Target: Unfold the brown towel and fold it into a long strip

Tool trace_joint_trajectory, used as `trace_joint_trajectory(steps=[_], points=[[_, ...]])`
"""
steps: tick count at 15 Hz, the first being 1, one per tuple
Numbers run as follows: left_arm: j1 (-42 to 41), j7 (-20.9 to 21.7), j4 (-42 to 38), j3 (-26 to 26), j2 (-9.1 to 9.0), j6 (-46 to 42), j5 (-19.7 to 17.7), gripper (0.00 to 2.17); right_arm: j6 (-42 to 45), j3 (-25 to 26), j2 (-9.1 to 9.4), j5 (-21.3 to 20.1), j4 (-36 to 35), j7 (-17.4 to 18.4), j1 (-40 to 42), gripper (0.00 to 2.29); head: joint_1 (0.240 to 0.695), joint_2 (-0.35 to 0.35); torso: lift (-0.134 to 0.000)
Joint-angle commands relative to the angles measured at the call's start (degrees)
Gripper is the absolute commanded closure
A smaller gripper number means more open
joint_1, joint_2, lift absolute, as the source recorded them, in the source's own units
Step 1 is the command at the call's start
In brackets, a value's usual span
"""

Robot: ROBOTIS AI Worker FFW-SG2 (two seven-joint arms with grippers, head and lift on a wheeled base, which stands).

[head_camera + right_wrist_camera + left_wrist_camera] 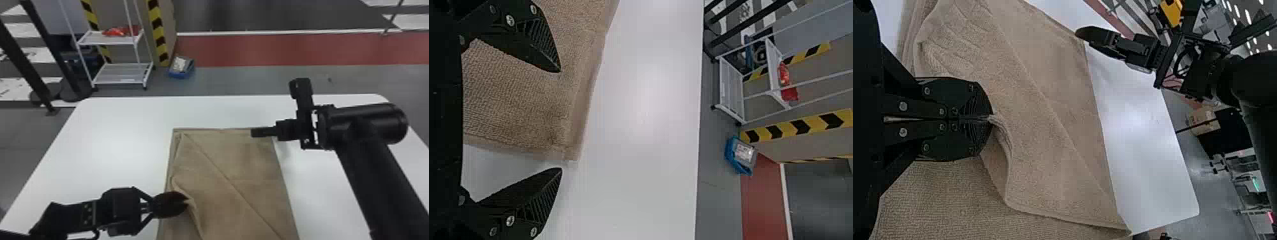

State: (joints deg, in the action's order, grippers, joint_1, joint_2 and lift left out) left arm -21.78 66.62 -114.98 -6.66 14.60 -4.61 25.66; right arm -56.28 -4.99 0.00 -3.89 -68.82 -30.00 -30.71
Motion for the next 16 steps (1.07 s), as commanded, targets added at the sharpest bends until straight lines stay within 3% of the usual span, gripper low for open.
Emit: trace_joint_trajectory(steps=[1,4,6,9,12,16], points=[[0.5,0.0,0.6,0.3,0.25,0.0,0.0,1.63,-2.7,-1.5,0.05,-2.0,0.9,0.0,-1.2,0.27,0.695,0.059,-0.126],[0.9,0.1,1.0,0.7,0.43,0.0,-0.1,1.63,-4.3,-2.4,0.05,-3.5,1.5,0.0,-2.3,0.63,0.695,0.054,-0.126],[1.1,0.1,1.3,0.7,0.51,0.0,-0.2,1.63,-4.3,-2.3,0.05,-3.6,1.5,0.1,-2.4,1.16,0.695,0.051,-0.126],[1.2,0.0,1.4,0.7,0.78,0.0,-0.3,1.63,-4.3,-2.7,0.05,-5.0,1.6,0.3,-3.2,1.77,0.695,0.047,-0.126],[2.2,-0.8,2.1,0.5,0.78,0.0,-0.4,1.63,-5.2,-1.5,0.05,-4.1,0.9,1.1,-3.3,1.8,0.695,0.042,-0.126],[3.2,-4.7,2.0,-4.0,-0.28,0.2,-2.5,1.63,-9.2,5.0,0.05,-1.5,-6.1,1.2,-1.6,1.81,0.695,0.045,-0.126]])
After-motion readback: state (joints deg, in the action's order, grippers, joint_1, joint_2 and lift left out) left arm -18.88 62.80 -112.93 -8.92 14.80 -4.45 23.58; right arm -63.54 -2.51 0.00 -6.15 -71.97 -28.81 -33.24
